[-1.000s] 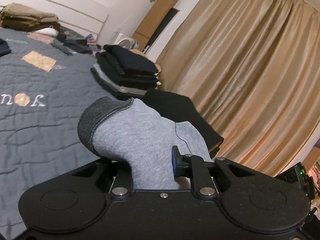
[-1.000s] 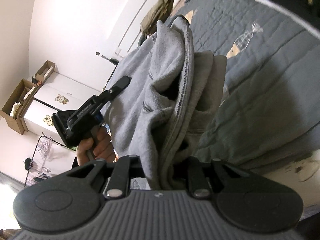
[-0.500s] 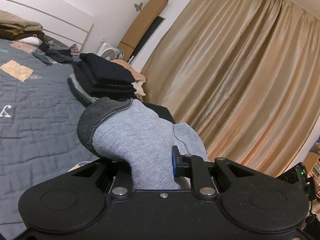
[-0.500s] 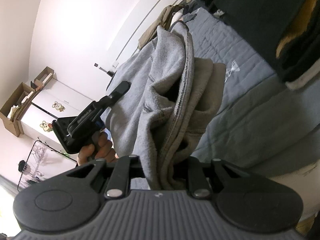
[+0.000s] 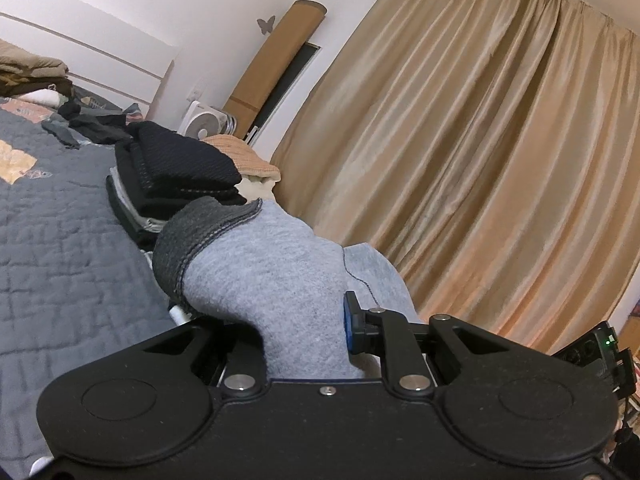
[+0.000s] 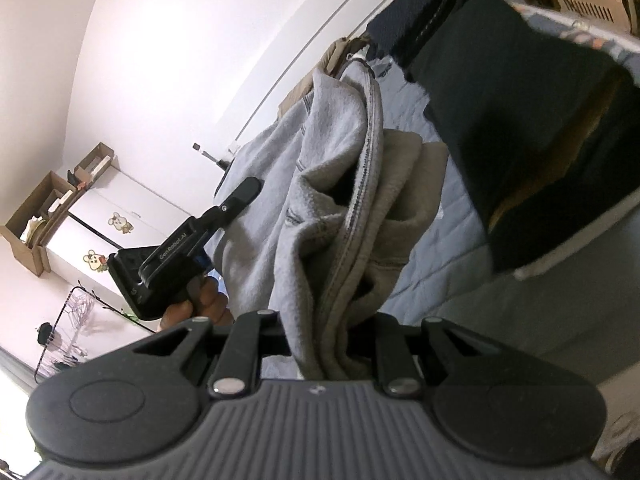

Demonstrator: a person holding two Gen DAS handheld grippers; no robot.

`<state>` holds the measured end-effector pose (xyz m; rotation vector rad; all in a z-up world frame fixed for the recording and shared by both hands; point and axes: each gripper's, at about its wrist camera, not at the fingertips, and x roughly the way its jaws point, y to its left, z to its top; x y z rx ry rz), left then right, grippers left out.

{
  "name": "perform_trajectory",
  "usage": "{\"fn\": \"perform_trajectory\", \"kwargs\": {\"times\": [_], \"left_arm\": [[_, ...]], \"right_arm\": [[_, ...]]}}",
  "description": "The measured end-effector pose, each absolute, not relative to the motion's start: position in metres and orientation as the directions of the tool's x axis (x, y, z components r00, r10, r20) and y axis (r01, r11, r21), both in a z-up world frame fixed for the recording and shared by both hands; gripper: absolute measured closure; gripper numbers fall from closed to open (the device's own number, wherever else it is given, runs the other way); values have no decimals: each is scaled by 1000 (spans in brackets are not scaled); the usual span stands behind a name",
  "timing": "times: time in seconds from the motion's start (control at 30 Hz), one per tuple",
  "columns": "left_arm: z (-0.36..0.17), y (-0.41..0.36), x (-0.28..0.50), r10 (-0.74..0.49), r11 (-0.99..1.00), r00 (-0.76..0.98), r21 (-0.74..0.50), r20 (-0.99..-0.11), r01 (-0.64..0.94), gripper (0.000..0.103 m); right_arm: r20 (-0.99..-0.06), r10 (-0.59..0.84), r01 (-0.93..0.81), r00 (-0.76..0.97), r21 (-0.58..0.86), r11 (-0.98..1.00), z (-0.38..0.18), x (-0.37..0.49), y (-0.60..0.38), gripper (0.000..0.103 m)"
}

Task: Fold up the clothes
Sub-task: 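Lift and carry the sweatshirt bundle with both grippers toward the clothes stack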

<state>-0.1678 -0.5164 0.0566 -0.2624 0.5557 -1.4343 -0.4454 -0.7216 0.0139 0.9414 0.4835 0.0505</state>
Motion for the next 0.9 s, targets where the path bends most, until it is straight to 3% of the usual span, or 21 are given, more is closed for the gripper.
{"fn": "perform_trajectory", "kwargs": {"times": [0.4, 0.9], "left_arm": [[74, -618, -160, -976, 152, 53, -488, -211, 860, 87], [49, -728, -110, -954, 196, 47, -497, -297, 845, 87]], "right_arm": [[-347, 232, 158, 909, 800, 578, 28, -441, -819, 86], [-352, 233, 183, 907, 824, 536, 6, -410, -934, 86]]}}
